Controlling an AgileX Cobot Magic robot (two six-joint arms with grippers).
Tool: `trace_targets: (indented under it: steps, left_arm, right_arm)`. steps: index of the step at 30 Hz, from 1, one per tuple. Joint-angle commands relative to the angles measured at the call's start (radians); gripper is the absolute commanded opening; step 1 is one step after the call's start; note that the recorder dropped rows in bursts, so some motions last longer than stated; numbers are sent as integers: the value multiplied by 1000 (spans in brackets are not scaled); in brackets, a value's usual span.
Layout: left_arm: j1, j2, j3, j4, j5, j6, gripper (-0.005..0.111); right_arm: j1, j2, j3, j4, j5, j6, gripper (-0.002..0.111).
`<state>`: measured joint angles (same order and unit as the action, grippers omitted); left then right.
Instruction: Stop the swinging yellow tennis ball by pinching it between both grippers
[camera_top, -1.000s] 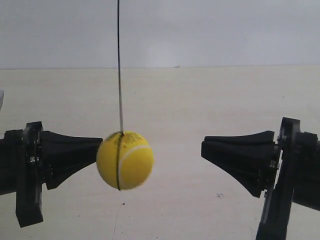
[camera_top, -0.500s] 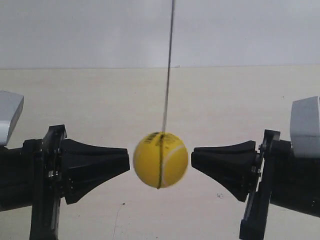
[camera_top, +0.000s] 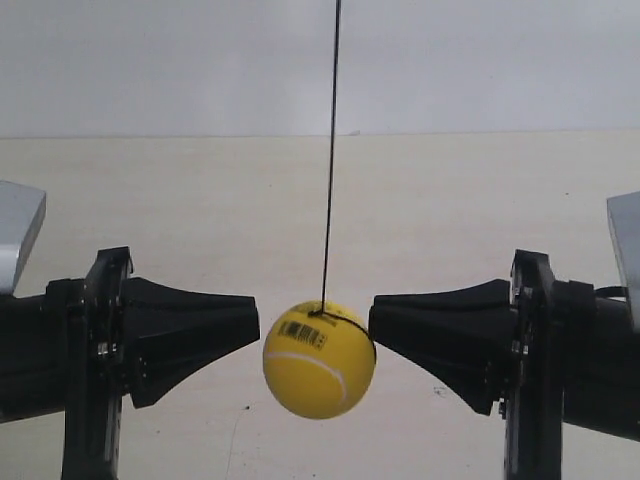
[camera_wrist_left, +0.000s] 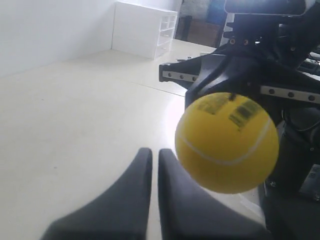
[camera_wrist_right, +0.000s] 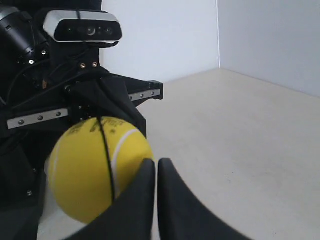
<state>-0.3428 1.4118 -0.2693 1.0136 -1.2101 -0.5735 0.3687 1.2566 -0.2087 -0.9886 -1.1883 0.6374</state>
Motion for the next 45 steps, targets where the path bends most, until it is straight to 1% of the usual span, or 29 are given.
trace_targets:
  steps: [1, 12, 18, 29, 32, 34, 37, 39, 40, 42, 45]
  left_arm:
    - [-6, 3, -5, -10, -11, 7, 5]
    - [-6, -7, -5, 53, -11, -13, 5]
    - [-6, -9, -5, 55, -11, -13, 5]
    - [-6, -9, -5, 47, -11, -16, 5]
    - [-6, -9, -5, 31, -11, -16, 5]
    - [-6, -9, -5, 29, -11, -16, 5]
    - [-6, -9, -5, 29, -11, -16, 5]
    - [-6, -9, -5, 29, -11, -16, 5]
    - [-6, -9, -5, 29, -11, -16, 5]
    - [-6, -9, -5, 27, -11, -16, 5]
    - [-6, -9, -5, -19, -11, -9, 5]
  right_arm:
    - [2, 0, -4, -20, -12, -9, 0]
    - [2, 0, -4, -42, 11, -7, 0]
    - [1, 0, -4, 5, 95, -3, 0]
    - [1, 0, -4, 17, 108, 12, 0]
    - [1, 0, -4, 98, 208, 29, 0]
    - [1, 0, -4, 107, 223, 38, 0]
    - [1, 0, -4, 87, 184, 42, 0]
    - [1, 0, -4, 6, 65, 42, 0]
    - [1, 0, -4, -3, 46, 42, 0]
    - [1, 0, -4, -5, 49, 42, 0]
    - [1, 0, -4, -5, 44, 42, 0]
